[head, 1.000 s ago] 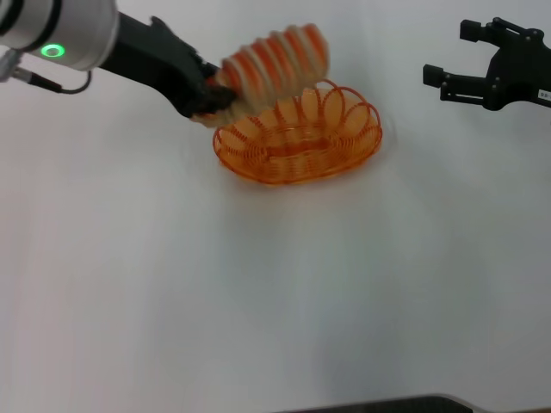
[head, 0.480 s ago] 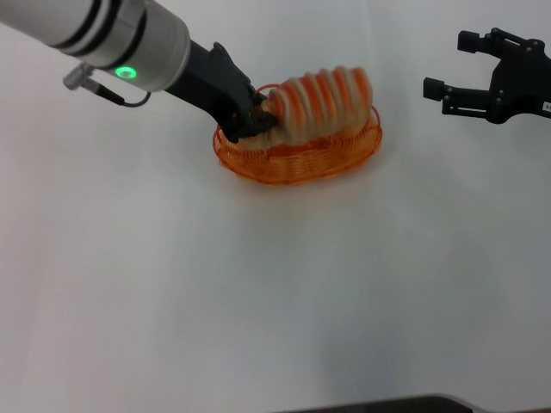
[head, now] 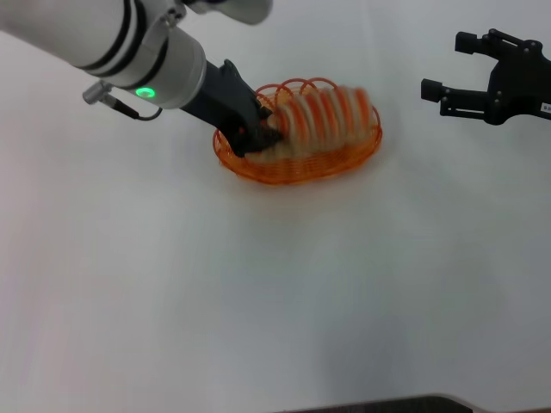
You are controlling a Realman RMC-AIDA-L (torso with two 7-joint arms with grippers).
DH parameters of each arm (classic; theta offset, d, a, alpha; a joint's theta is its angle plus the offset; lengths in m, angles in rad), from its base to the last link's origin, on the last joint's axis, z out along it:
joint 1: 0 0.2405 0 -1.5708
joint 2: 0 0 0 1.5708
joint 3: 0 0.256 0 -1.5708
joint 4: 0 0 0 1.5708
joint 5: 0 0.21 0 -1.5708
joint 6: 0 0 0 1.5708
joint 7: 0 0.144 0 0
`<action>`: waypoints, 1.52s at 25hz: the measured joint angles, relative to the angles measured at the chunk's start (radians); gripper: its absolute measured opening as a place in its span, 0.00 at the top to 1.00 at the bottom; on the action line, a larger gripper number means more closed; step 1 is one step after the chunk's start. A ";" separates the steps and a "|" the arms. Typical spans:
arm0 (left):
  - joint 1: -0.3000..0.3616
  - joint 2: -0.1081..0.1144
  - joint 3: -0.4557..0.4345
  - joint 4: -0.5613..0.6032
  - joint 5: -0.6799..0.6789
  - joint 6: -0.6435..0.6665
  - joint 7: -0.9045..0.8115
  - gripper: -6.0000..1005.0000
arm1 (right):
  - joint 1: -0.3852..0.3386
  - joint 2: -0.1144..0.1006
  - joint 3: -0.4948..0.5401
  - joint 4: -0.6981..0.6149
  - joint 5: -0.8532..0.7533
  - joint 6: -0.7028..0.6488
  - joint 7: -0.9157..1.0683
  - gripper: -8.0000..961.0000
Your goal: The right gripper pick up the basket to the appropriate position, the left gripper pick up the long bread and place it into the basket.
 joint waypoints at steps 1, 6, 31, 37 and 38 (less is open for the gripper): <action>0.002 0.000 0.011 -0.001 0.001 -0.003 -0.001 0.79 | 0.001 0.001 0.000 0.000 0.000 0.001 0.000 0.02; 0.014 -0.001 0.020 -0.007 -0.011 -0.034 0.001 0.72 | 0.004 0.005 0.000 0.000 0.000 0.008 0.000 0.02; 0.268 0.005 -0.385 -0.036 -0.376 0.129 0.243 0.16 | 0.001 -0.006 0.004 0.000 0.006 -0.010 0.026 0.02; 0.317 0.019 -0.600 -0.159 -0.404 0.274 0.368 0.16 | -0.004 0.004 -0.003 -0.001 0.001 -0.048 -0.024 0.02; 0.328 0.023 -0.626 -0.180 -0.405 0.289 0.387 0.16 | -0.008 0.007 -0.003 -0.001 0.001 -0.050 -0.039 0.02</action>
